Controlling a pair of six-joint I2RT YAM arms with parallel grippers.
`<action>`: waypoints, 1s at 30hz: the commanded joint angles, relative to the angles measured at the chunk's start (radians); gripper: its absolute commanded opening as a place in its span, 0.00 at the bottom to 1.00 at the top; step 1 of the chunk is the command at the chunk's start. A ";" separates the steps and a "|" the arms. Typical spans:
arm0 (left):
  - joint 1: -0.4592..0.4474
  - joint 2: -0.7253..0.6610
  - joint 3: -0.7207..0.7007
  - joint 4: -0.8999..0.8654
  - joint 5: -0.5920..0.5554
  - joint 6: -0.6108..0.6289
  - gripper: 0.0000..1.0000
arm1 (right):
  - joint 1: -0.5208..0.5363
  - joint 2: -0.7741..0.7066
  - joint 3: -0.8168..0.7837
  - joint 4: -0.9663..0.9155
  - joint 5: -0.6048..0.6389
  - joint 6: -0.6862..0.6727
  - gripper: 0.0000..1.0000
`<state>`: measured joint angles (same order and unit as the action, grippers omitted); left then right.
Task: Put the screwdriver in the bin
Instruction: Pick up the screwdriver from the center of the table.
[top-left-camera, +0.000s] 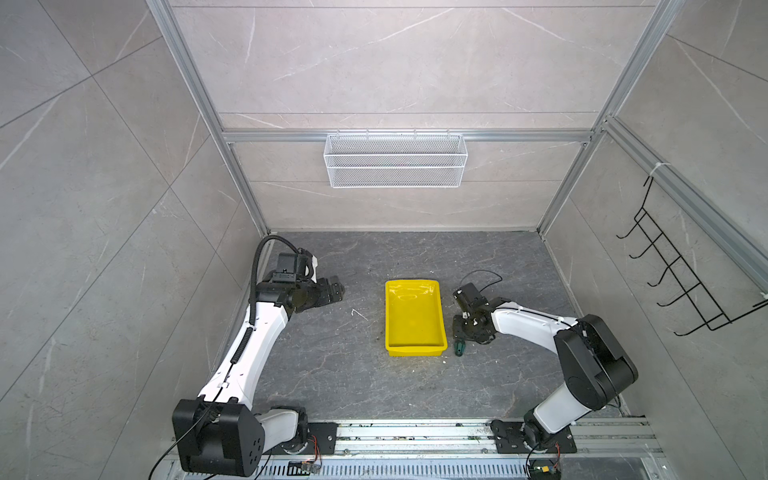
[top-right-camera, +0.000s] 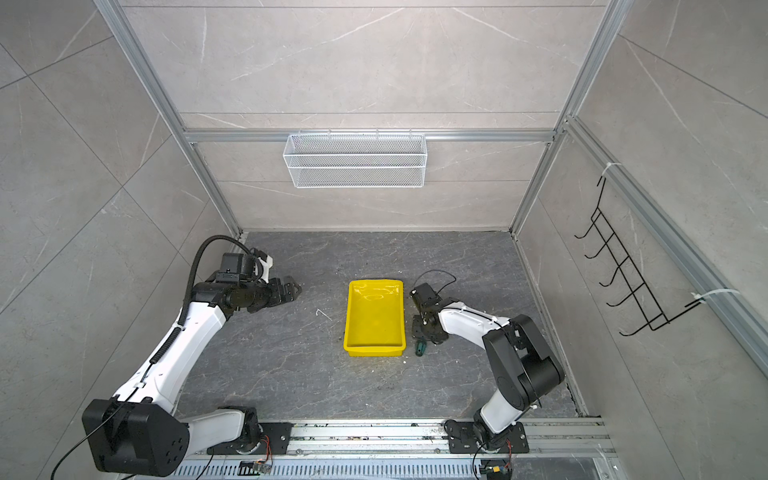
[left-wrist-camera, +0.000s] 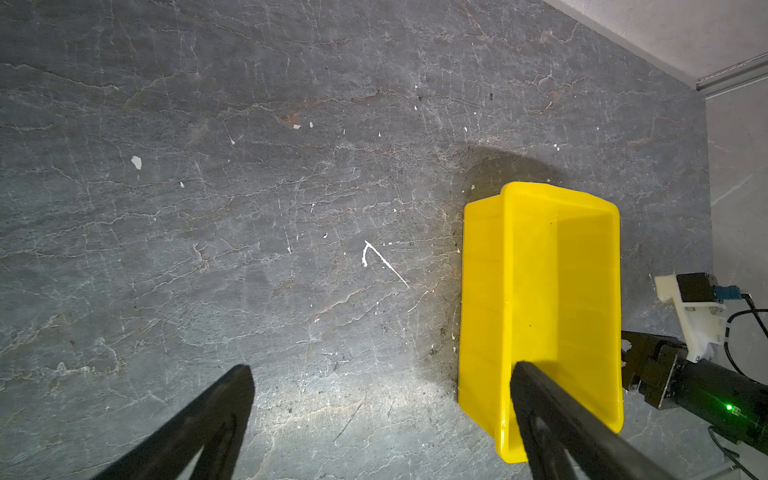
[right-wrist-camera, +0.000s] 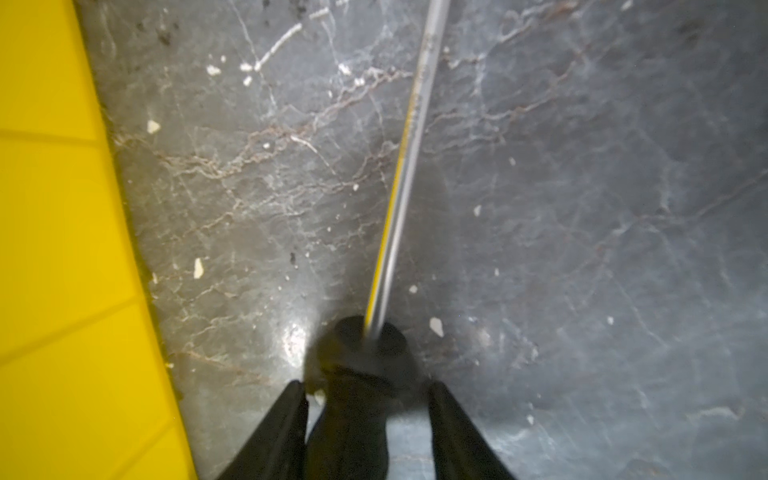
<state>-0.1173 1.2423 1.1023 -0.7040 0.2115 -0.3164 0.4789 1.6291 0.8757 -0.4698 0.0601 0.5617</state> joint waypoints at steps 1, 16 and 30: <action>0.002 -0.014 0.010 -0.005 0.002 0.028 1.00 | 0.007 0.021 0.020 -0.013 0.017 -0.010 0.41; 0.002 -0.010 0.017 -0.014 0.005 0.033 1.00 | 0.006 -0.013 0.057 -0.055 0.042 -0.047 0.04; 0.002 -0.006 0.018 -0.021 -0.011 0.036 1.00 | 0.006 -0.165 0.173 -0.210 0.089 -0.107 0.08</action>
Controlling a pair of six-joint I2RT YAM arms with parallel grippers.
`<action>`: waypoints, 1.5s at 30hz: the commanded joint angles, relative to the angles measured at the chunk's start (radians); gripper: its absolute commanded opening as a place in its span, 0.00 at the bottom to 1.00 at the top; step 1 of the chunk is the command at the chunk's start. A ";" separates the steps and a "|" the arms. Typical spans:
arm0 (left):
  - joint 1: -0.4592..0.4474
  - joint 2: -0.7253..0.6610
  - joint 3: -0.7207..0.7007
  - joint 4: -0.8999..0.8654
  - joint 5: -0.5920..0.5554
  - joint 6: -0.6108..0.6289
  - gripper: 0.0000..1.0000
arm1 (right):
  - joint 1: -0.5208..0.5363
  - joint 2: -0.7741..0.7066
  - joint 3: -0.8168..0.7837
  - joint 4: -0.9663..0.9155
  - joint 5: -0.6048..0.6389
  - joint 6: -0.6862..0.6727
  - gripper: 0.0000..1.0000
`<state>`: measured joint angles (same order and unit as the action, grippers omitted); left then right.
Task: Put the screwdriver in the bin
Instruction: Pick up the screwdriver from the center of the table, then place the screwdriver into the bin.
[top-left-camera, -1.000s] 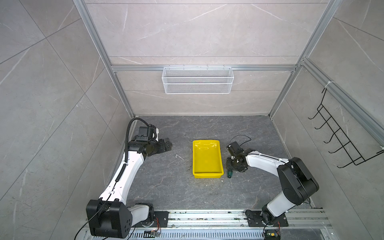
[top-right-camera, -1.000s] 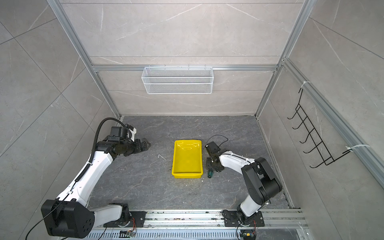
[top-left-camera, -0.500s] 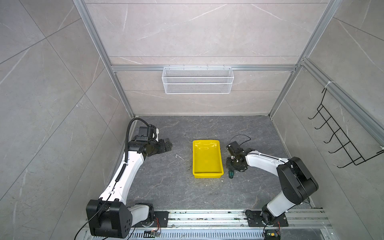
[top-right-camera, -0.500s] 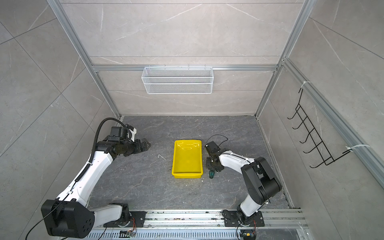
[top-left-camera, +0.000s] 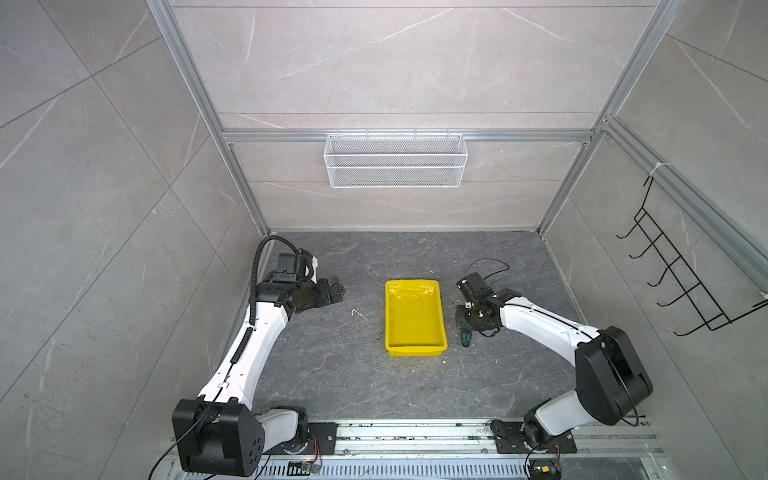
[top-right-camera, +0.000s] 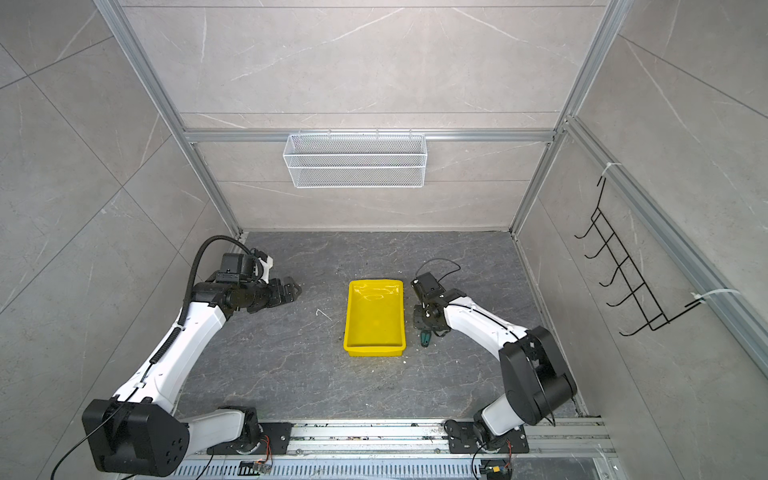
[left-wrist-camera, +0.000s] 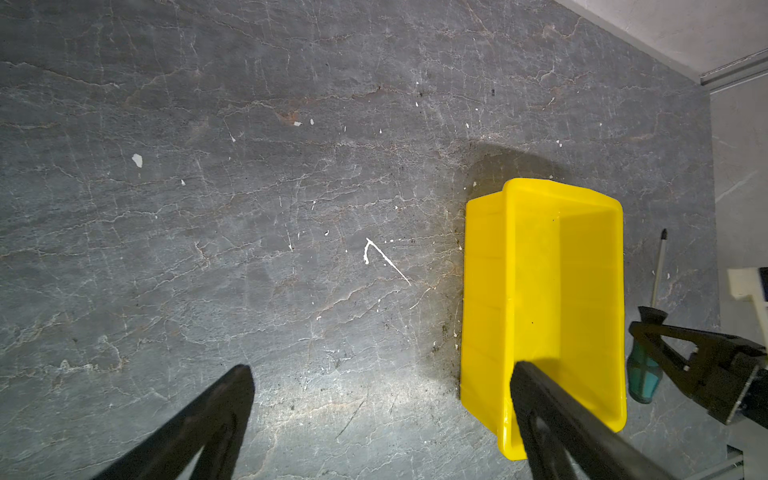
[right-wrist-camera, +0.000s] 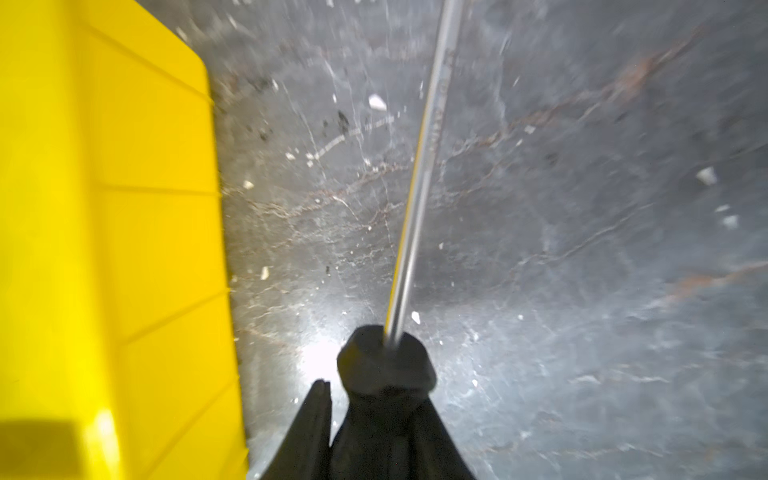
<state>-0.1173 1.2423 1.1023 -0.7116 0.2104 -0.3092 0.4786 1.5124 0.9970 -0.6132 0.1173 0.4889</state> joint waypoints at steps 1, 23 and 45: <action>0.002 -0.006 0.019 -0.015 -0.009 0.028 1.00 | 0.006 -0.053 0.071 -0.084 0.032 -0.040 0.08; 0.002 -0.015 0.020 -0.020 -0.020 0.031 1.00 | 0.209 0.025 0.332 -0.145 -0.036 -0.069 0.11; 0.002 -0.024 0.016 -0.018 -0.026 0.031 1.00 | 0.381 0.333 0.370 -0.046 -0.056 -0.085 0.13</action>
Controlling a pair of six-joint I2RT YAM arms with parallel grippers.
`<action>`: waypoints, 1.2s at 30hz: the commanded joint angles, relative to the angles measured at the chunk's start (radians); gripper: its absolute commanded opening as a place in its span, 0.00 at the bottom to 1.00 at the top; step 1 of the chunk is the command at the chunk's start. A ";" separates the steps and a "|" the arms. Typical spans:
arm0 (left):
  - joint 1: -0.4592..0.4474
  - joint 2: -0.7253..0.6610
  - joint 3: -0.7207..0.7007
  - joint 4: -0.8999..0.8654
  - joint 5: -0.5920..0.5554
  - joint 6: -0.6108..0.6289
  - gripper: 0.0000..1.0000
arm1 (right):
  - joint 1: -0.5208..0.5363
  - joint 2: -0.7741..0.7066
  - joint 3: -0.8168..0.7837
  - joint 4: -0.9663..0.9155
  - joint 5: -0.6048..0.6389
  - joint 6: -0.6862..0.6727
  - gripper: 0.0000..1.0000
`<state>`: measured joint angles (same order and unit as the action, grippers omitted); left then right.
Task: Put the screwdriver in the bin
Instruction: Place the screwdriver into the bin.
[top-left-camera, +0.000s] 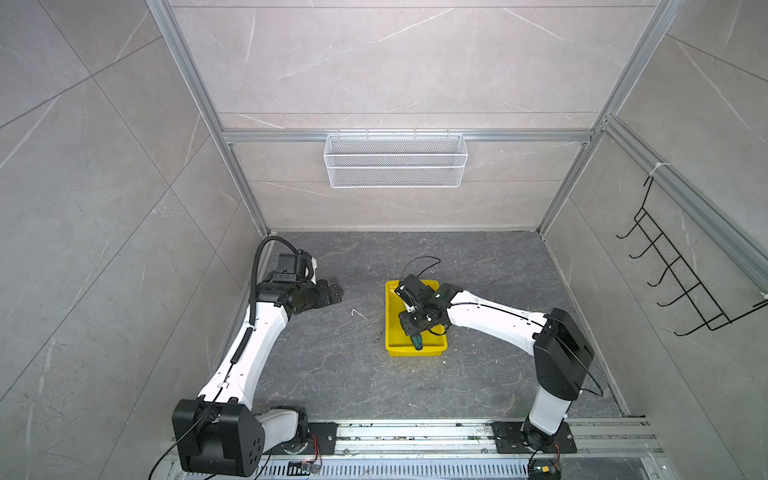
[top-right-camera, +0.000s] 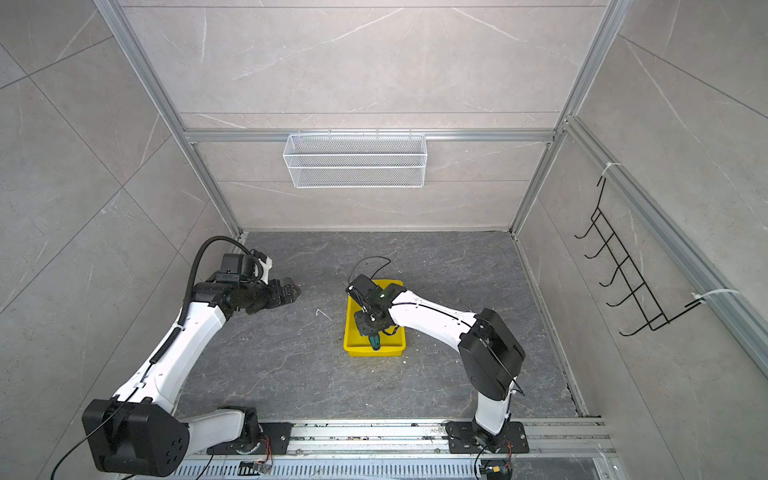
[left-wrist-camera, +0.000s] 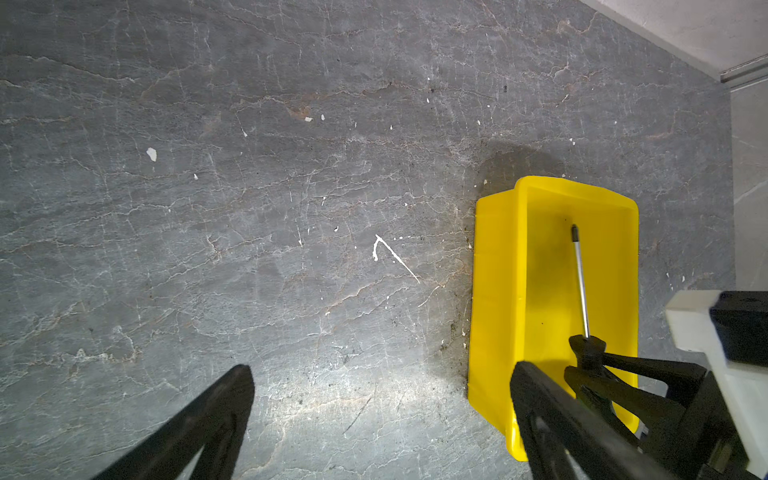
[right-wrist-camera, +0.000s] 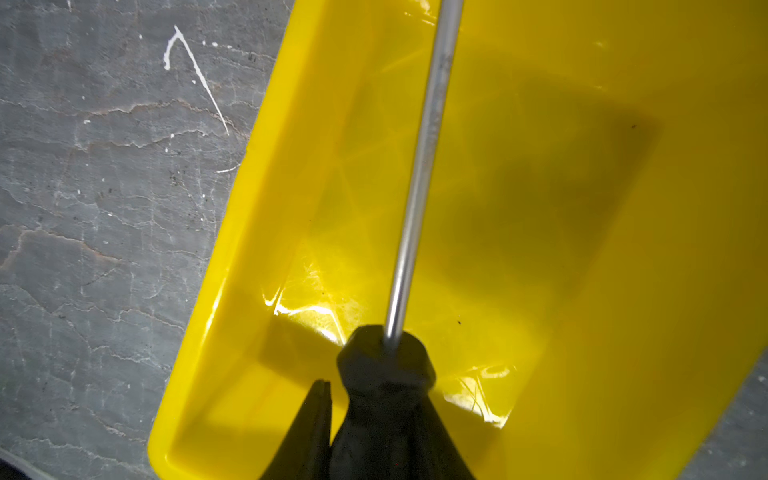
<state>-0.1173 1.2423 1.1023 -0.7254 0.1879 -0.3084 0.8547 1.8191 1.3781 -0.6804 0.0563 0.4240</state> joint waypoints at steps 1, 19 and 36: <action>0.002 -0.024 0.017 -0.004 -0.002 0.031 1.00 | 0.005 0.033 -0.012 0.022 0.006 -0.022 0.13; 0.002 -0.018 0.018 -0.007 -0.007 0.034 1.00 | 0.000 0.118 0.099 -0.001 0.038 -0.071 0.12; 0.004 -0.003 0.025 -0.017 -0.028 0.040 1.00 | -0.077 0.160 0.085 0.035 0.066 -0.145 0.14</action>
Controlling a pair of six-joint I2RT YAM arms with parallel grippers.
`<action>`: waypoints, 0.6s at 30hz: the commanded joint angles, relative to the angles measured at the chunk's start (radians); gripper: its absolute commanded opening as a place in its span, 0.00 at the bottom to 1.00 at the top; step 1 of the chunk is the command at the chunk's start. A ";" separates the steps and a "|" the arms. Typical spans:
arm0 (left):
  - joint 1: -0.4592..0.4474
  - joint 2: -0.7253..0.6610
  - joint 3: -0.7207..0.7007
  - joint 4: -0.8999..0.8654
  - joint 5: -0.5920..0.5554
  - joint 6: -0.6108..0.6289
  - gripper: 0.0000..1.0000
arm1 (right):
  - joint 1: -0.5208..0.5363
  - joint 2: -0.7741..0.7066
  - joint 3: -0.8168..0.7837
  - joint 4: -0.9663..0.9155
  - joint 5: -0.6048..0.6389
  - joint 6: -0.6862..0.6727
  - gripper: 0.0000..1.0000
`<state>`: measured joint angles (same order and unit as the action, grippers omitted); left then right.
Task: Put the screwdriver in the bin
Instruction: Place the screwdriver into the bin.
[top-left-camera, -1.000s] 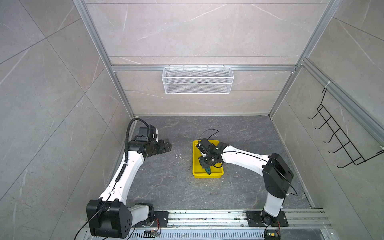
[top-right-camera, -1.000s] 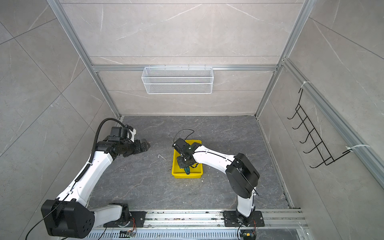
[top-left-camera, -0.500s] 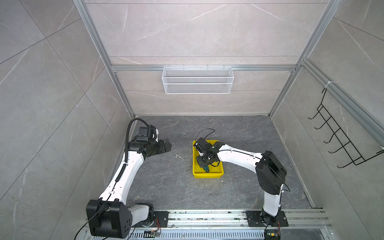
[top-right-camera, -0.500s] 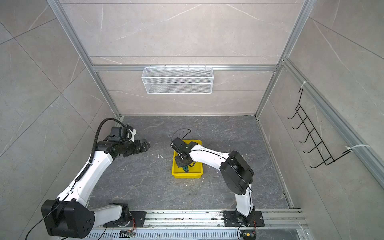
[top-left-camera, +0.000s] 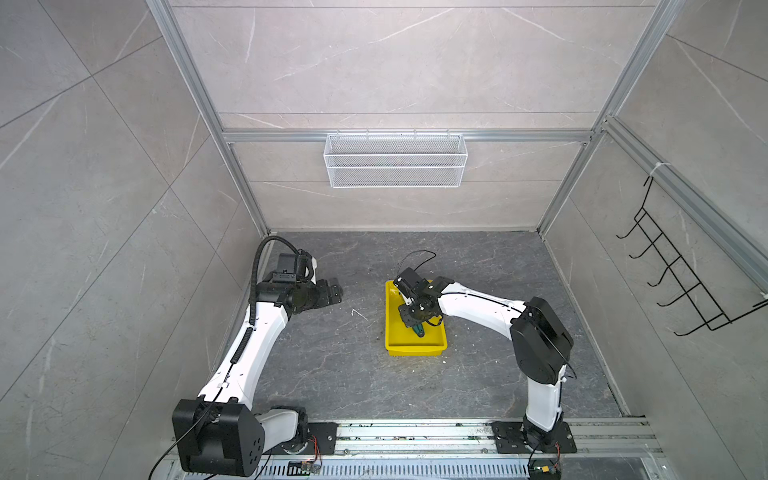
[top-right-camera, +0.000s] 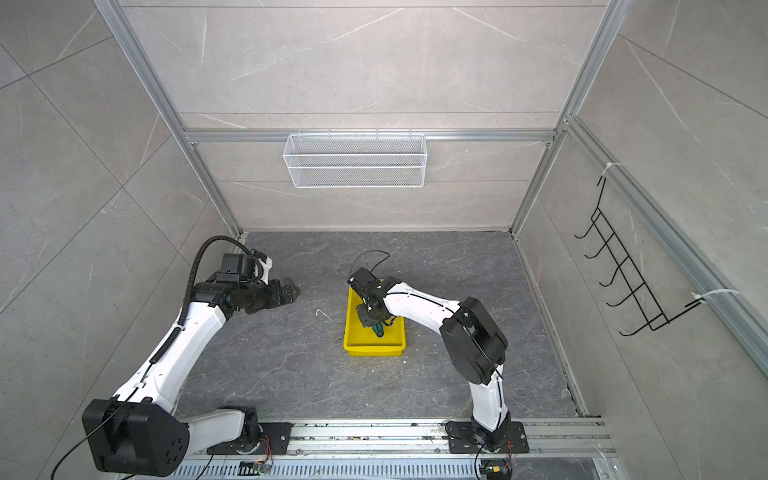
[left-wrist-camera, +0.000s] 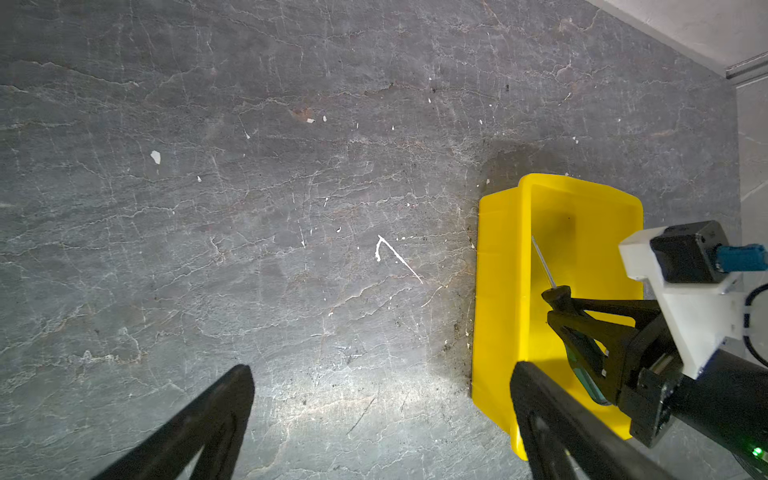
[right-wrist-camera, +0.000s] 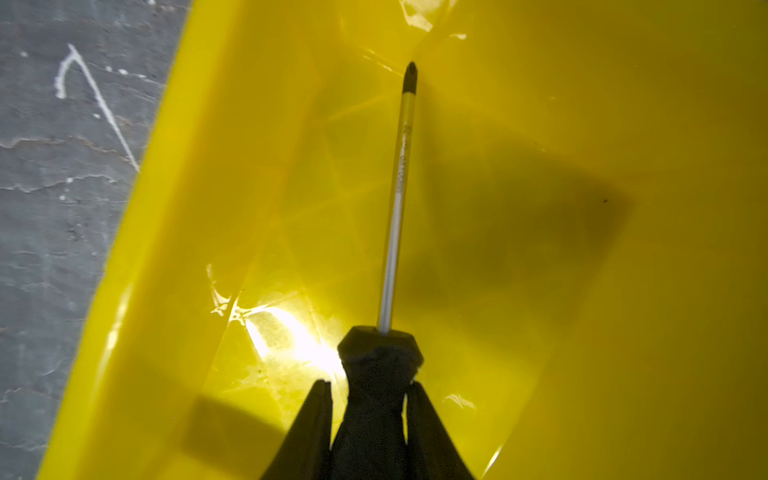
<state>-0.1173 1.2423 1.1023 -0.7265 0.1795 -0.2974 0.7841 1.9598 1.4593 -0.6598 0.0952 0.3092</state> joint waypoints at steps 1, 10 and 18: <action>0.004 -0.007 0.024 -0.016 -0.020 0.027 1.00 | -0.011 0.021 -0.002 0.020 0.028 -0.030 0.14; 0.004 -0.023 0.024 -0.017 -0.024 0.033 1.00 | -0.017 0.036 -0.007 0.019 0.065 -0.040 0.30; 0.004 -0.021 0.025 -0.020 -0.043 0.038 1.00 | -0.017 0.057 0.000 0.021 0.095 -0.041 0.39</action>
<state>-0.1173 1.2423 1.1023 -0.7280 0.1493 -0.2901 0.7696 1.9862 1.4567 -0.6430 0.1581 0.2829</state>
